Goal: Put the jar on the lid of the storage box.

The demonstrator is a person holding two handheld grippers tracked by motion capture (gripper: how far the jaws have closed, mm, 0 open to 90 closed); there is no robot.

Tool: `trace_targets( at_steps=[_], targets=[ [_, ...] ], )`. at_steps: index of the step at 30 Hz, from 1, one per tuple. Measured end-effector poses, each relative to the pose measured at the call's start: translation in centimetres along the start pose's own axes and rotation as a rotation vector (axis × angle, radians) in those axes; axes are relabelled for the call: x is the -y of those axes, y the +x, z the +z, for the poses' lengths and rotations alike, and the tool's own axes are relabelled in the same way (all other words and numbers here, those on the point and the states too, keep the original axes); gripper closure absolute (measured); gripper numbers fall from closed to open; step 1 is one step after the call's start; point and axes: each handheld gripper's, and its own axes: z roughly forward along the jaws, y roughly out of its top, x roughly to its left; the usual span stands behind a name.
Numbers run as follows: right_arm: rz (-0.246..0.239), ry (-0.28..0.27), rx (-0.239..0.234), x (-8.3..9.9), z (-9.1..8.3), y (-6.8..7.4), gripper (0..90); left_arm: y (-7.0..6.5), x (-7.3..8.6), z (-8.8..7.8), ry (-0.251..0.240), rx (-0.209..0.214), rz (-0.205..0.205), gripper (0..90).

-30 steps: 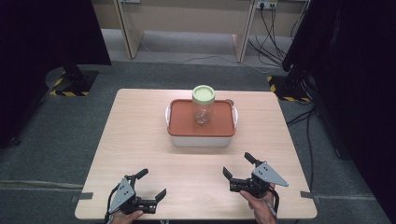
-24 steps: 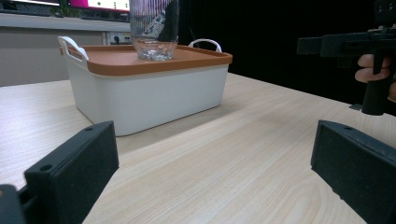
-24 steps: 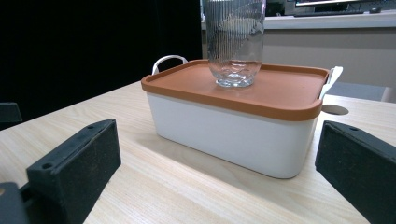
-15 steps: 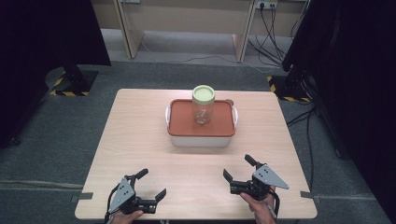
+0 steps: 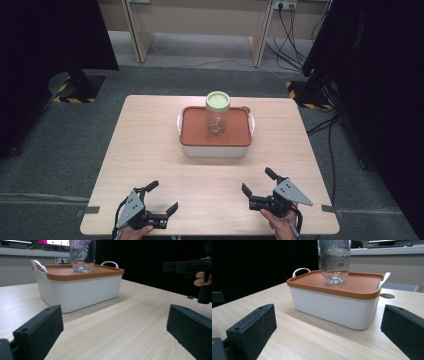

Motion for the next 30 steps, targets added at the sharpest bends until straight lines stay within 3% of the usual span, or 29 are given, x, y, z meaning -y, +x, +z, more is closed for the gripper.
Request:
trace_targets(
  at_steps=[30],
  targets=[
    [-0.018,-0.008,0.029,0.2,-1.5,-0.6,0.5,0.0,0.0,0.0,0.002,-0.001,0.002,0.2]
  ],
)
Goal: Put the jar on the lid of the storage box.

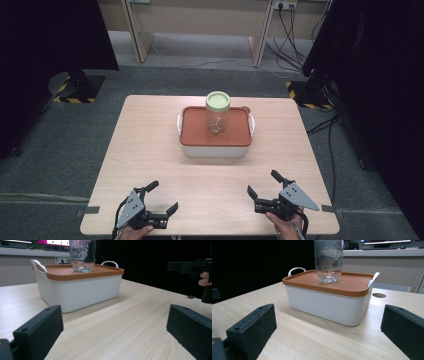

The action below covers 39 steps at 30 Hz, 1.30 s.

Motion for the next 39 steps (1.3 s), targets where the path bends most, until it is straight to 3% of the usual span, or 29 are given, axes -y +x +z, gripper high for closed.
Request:
trace_targets(
  at_steps=[39],
  targets=[
    [0.007,0.003,0.01,0.6,-1.4,0.0,0.6,0.0,0.0,0.0,-0.002,-0.004,0.001,0.2]
  ],
)
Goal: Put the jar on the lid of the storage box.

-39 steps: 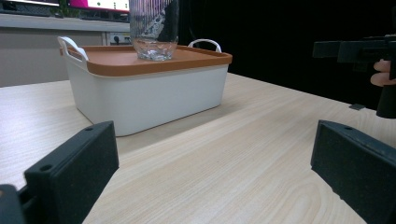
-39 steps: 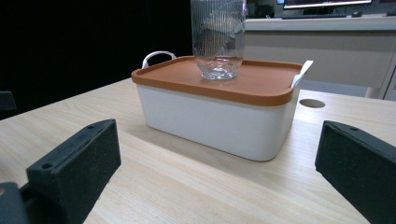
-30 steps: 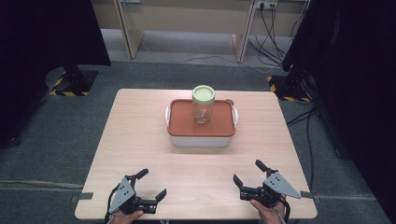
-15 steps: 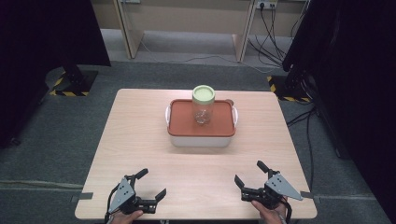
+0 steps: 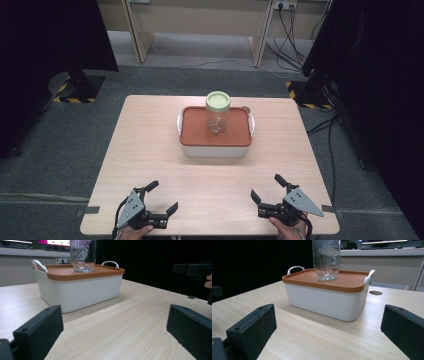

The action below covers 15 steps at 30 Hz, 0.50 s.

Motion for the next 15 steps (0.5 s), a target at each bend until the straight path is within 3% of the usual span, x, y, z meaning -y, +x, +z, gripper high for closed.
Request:
trace_targets(
  at_steps=[15],
  targets=[
    [-0.007,0.001,0.007,0.45,-0.73,0.03,0.6,0.0,0.03,0.02,0.003,0.002,0.0,0.2]
  ],
)
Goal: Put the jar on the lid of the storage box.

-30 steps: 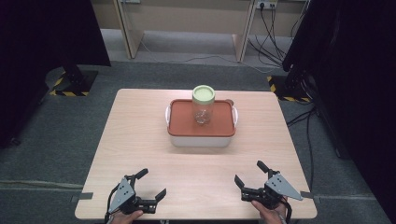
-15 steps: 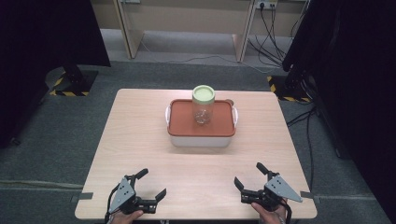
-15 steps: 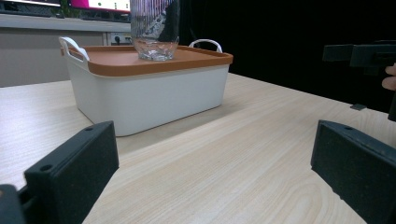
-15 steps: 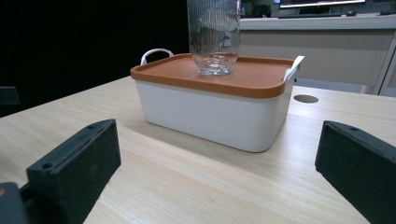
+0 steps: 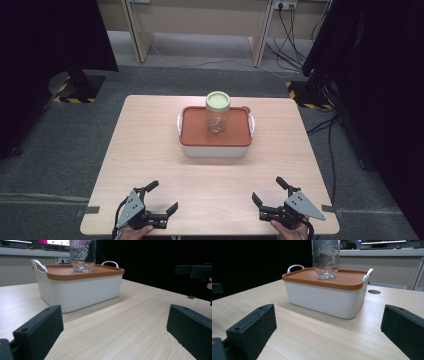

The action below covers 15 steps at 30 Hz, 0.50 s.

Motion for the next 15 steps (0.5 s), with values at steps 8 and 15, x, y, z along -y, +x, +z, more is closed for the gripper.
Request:
trace_targets(
  at_steps=[8,15],
  targets=[
    [-0.002,-0.002,0.007,0.15,-0.56,-0.19,0.5,0.0,-0.01,-0.01,-0.001,-0.001,0.001,0.2],
    [-0.006,0.003,0.008,0.4,-0.75,-0.05,0.5,-0.02,-0.01,0.0,0.0,0.0,0.001,0.2]
  ],
)
